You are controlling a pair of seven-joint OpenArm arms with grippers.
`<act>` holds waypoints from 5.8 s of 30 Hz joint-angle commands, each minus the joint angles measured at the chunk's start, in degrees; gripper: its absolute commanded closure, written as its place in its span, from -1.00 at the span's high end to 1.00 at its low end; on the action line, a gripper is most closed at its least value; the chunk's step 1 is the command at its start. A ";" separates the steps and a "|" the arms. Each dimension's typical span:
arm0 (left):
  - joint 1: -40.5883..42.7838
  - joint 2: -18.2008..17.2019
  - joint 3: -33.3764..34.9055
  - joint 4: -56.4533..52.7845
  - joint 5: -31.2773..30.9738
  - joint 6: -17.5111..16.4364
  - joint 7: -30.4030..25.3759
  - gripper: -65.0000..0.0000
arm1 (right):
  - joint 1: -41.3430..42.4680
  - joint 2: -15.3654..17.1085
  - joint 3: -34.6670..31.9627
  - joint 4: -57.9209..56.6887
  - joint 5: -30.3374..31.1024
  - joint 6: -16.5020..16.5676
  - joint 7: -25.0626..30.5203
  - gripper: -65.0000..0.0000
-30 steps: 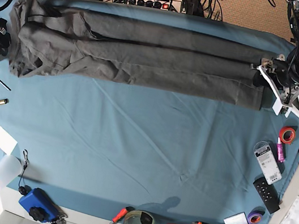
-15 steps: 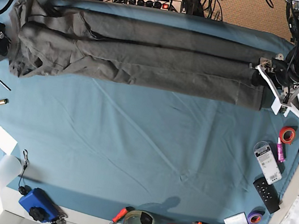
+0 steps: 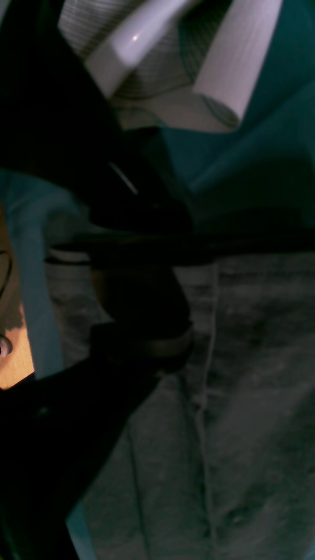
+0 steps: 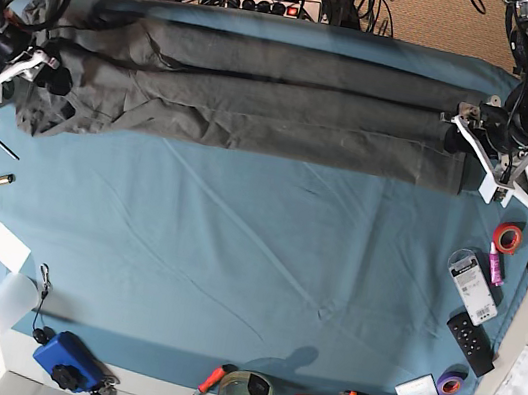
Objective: Fold the T-shirt properly
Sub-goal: 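Grasp the end of the folded strip with the left gripper, then carry the strip end with the left gripper toward the right gripper, folding it over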
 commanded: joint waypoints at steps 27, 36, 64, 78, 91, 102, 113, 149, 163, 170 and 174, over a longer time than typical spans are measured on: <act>1.81 4.04 -0.09 -6.19 -4.72 -0.17 -1.22 -1.00 | 0.35 1.14 0.39 0.94 -1.42 0.11 1.73 -0.26; 1.73 0.39 -0.24 2.60 0.46 1.53 1.68 -1.00 | 0.35 1.16 0.39 0.94 -1.40 0.11 1.79 -0.26; 9.62 0.83 2.78 22.49 -21.44 -11.43 -1.44 -1.00 | 0.35 1.14 0.39 0.94 -3.13 0.09 3.48 -0.26; 5.42 4.22 32.33 22.49 2.75 -4.00 -7.61 -1.00 | 0.35 1.14 1.64 0.94 -5.75 0.04 4.83 -0.26; 1.79 14.73 46.71 18.69 17.09 -1.01 -10.97 -1.00 | 0.33 1.16 9.99 0.94 -5.75 0.09 4.22 -0.26; -1.53 21.35 52.87 10.95 20.46 0.04 -10.43 -1.00 | 0.35 1.33 9.99 0.94 -5.70 0.09 4.46 -0.26; -2.80 21.09 55.25 9.40 20.02 -7.28 -13.07 -1.00 | 0.35 2.23 9.99 0.94 -5.73 0.09 4.52 -0.26; -15.80 21.88 56.89 -3.89 16.11 -1.51 -11.28 -1.00 | 0.37 2.21 9.99 0.90 -11.96 0.07 10.80 -0.26; -16.15 21.88 56.89 -3.72 16.04 -7.30 -14.51 -0.12 | 0.35 2.21 9.99 0.90 -11.96 0.07 10.78 -0.26; -18.34 21.88 56.89 -2.43 21.88 -2.21 -9.25 -0.32 | 0.35 2.21 9.99 0.90 -11.96 0.09 10.82 -0.26; -18.93 21.88 56.87 -2.43 29.88 -1.03 -7.21 -0.65 | 0.37 2.23 9.99 0.90 -11.96 0.09 10.82 -0.26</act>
